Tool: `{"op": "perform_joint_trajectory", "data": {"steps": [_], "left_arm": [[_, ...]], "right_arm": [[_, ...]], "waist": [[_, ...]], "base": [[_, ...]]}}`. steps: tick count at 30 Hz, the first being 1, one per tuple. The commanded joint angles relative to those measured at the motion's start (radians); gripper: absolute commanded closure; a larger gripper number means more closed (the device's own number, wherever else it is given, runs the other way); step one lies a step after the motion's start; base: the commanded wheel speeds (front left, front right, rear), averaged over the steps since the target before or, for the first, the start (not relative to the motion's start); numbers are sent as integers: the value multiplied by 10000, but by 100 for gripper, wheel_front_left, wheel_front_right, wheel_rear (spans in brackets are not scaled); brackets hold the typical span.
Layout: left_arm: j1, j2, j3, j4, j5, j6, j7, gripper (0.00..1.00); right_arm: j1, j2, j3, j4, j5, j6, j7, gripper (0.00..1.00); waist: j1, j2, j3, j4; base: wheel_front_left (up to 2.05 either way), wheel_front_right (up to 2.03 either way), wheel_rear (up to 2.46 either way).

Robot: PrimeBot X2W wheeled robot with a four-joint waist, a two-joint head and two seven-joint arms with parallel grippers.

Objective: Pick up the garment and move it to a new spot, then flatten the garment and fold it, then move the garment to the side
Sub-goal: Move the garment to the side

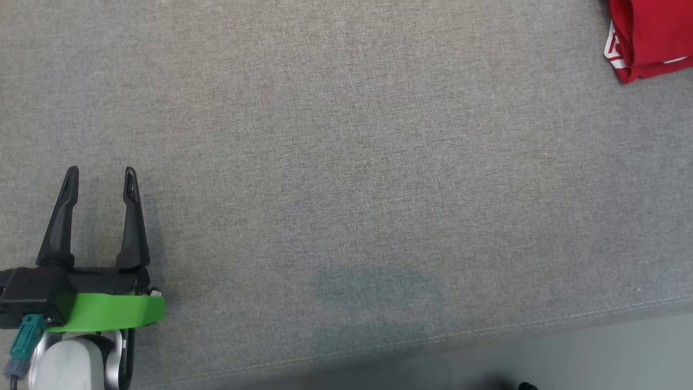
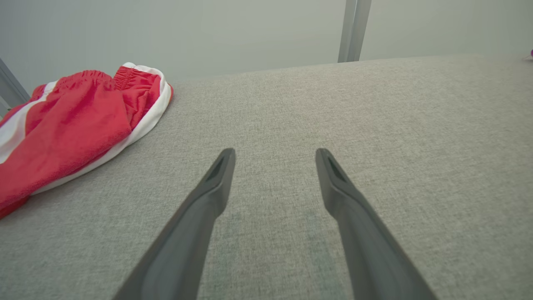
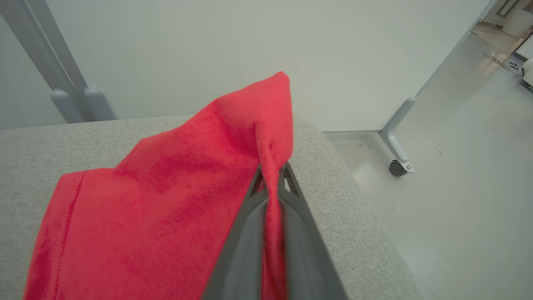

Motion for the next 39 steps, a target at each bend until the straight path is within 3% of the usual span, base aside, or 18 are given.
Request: {"op": "perform_joint_trajectory", "data": {"steps": [1, 2, 3, 4, 11, 20, 30, 39], "left_arm": [[-143, 11, 55, -36, 12, -29, 6, 0], [-155, 1, 55, -40, 16, -30, 6, 0], [-155, 1, 55, -40, 16, -30, 6, 0], [-164, -11, 57, -43, 21, -30, 6, 0], [-218, -150, 66, 61, 33, -31, 6, 0], [24, -456, 124, 229, -90, -24, 6, 0], [389, -774, 171, 505, -209, -25, 4, 0], [798, -888, 116, 767, -299, -26, 6, 0]], "right_arm": [[-141, -40, 21, 123, -65, -4, -9, 49], [-163, -46, 42, 173, -100, -4, -32, 8], [-163, -46, 42, 173, -100, -4, -32, 8], [-180, -51, 71, 238, -145, -4, -46, 0], [-308, -87, 250, 554, -488, -4, -304, 0], [237, 470, 38, 35, -218, -4, -1010, 0], [2622, 1015, -1348, -2635, -140, -4, -1072, 0], [5300, 2318, -2668, -4839, -1089, -4, -1073, 0]], "waist": [[-1, 0, 35, 25], [-1, 0, 47, 33], [-1, 0, 47, 33], [-1, 0, 56, 40], [-1, 0, -58, 81], [-1, 0, -935, 81], [-1, 0, -2308, 54], [-1, 0, -3341, 196]], "base": [[0, 0, 0], [0, 0, 0], [0, 0, 0], [0, 0, 0], [0, 0, 0], [0, 0, 0], [0, 0, 0], [0, 0, 0]]}}
